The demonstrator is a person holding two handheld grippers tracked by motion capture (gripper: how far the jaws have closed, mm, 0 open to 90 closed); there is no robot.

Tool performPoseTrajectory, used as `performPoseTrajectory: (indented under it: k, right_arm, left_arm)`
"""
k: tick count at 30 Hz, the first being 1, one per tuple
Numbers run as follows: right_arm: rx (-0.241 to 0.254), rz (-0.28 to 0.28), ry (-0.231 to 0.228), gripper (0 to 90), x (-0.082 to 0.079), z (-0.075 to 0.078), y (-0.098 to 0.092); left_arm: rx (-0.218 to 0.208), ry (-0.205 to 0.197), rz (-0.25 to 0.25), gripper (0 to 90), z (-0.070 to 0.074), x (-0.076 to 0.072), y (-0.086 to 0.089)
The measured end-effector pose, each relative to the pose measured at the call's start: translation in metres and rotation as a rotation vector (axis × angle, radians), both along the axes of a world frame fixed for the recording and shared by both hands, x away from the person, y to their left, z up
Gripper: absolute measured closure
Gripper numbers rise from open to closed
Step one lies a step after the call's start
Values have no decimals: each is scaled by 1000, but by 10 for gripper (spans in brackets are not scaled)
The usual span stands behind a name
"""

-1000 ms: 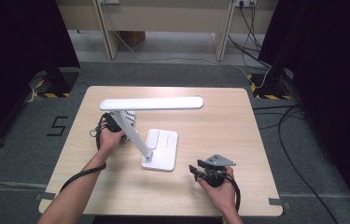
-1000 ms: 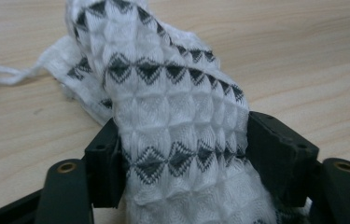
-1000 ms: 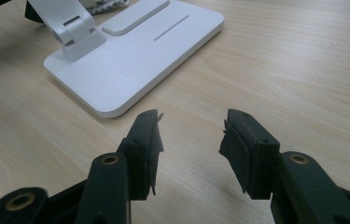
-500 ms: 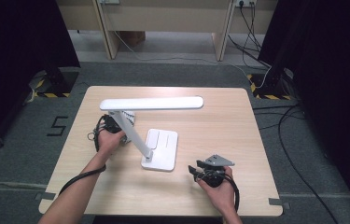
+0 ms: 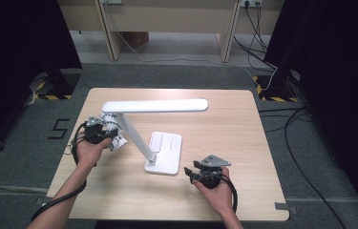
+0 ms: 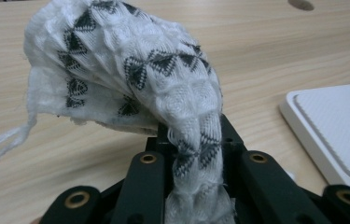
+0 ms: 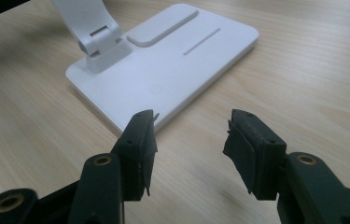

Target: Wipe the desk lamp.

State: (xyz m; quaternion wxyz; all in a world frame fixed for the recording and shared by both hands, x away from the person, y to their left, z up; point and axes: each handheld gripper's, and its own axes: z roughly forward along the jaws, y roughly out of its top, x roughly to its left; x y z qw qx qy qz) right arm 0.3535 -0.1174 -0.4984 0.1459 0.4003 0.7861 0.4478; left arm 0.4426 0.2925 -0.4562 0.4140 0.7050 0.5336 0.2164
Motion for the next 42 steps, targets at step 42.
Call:
performPoseTrajectory:
  k: [42]
  right_arm:
    - [-87, 88, -53, 489, 29, -17, 76]
  left_arm:
    - [-58, -264, -41, 764, 148, -76, 17]
